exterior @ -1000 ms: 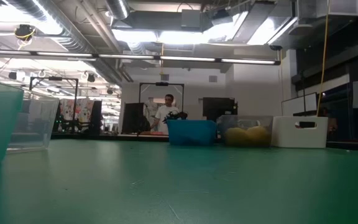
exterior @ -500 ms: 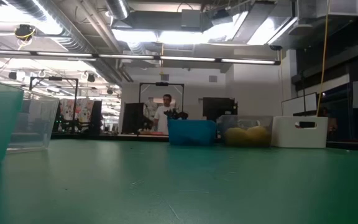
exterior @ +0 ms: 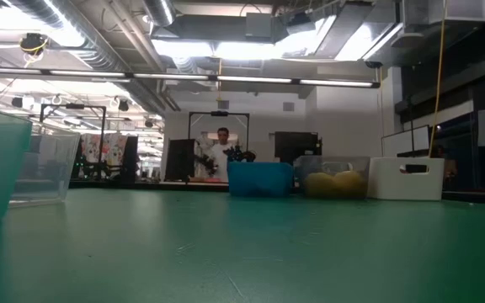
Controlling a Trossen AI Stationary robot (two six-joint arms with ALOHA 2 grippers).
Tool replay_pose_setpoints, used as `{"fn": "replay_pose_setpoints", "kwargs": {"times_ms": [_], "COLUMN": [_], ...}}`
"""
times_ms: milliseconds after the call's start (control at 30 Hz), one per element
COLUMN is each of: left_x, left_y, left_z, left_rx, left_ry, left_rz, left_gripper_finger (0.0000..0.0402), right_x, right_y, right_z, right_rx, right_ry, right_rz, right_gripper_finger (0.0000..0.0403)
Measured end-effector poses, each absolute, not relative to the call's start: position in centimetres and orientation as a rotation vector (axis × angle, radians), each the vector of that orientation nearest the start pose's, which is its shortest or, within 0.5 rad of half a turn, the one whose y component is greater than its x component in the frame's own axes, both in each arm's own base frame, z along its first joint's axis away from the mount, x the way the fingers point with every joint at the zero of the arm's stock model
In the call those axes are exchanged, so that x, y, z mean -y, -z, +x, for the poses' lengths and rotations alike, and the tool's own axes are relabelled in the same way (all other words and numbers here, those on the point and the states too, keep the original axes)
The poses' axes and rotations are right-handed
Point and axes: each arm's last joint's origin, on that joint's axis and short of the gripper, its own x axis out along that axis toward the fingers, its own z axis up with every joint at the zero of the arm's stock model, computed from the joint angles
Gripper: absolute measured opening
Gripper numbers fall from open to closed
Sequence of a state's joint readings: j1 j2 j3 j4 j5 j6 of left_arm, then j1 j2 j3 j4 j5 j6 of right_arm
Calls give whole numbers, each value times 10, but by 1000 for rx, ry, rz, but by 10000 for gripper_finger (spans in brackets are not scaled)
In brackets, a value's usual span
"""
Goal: Sort produce into baskets
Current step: Put the violet eggplant into the bottom black bin
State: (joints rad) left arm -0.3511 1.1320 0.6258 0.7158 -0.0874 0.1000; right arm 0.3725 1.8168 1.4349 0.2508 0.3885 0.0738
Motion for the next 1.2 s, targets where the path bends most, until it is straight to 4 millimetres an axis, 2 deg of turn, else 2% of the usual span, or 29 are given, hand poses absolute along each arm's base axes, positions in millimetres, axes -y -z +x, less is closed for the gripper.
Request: {"fn": "replay_pose_setpoints", "kwargs": {"times_ms": [300,1200], "left_x": [82,82], "left_y": [-296,-296], "left_z": [232,232], "left_rx": [218,216], "left_ry": [249,248], "left_rz": [56,59], "left_gripper_finger": [157,153], "right_x": [-145,-145], "right_y": [-312,-311], "right_z": [402,402], "right_rx": [-121,-130], "right_ry": [22,31], "right_rz": [25,19], "right_gripper_finger": [131,131]}}
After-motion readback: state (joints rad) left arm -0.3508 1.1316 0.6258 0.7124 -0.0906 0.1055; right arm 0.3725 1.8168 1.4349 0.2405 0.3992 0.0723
